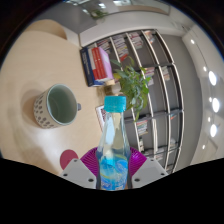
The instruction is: Pour water
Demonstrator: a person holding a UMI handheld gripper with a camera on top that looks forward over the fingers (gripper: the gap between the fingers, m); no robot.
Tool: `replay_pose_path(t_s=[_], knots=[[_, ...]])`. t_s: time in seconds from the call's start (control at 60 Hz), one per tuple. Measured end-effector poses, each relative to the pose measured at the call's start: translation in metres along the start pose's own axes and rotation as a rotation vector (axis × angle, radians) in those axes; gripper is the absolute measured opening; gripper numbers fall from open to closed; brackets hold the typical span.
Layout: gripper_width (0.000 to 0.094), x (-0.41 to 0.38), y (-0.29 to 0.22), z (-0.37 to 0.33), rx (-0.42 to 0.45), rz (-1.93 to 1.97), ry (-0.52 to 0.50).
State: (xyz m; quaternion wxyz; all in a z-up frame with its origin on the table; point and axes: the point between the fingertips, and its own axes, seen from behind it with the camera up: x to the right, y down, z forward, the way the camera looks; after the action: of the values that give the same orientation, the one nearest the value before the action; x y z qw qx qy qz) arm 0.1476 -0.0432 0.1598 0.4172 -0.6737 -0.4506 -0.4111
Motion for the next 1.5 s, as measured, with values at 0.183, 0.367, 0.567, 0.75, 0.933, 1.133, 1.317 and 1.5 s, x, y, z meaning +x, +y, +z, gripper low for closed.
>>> replay_pose_path(t_s=[0.183, 0.367, 0.567, 0.75, 0.933, 1.133, 1.317, 1.5], knots=[[0.0350, 0.001, -0.019, 0.017, 0.013, -0.406, -0.012], [0.0350, 0.005, -0.022, 0.033, -0.010, -0.673, 0.019], [0.0348, -0.002, -0.029, 0.043, -0.003, -0.916, 0.071], [0.0349, -0.005, -0.027, 0.045, -0.012, -0.927, 0.073], [0.0348, 0.003, -0.032, 0.040, 0.002, -0.663, 0.048], [0.0368, 0.043, -0.066, 0.009, 0.133, -0.012, 0.019], [0.0368, 0.086, -0.066, -0.013, 0.222, 0.704, -0.022], [0.0366, 0.080, -0.019, -0.004, 0.223, 1.110, -0.045]])
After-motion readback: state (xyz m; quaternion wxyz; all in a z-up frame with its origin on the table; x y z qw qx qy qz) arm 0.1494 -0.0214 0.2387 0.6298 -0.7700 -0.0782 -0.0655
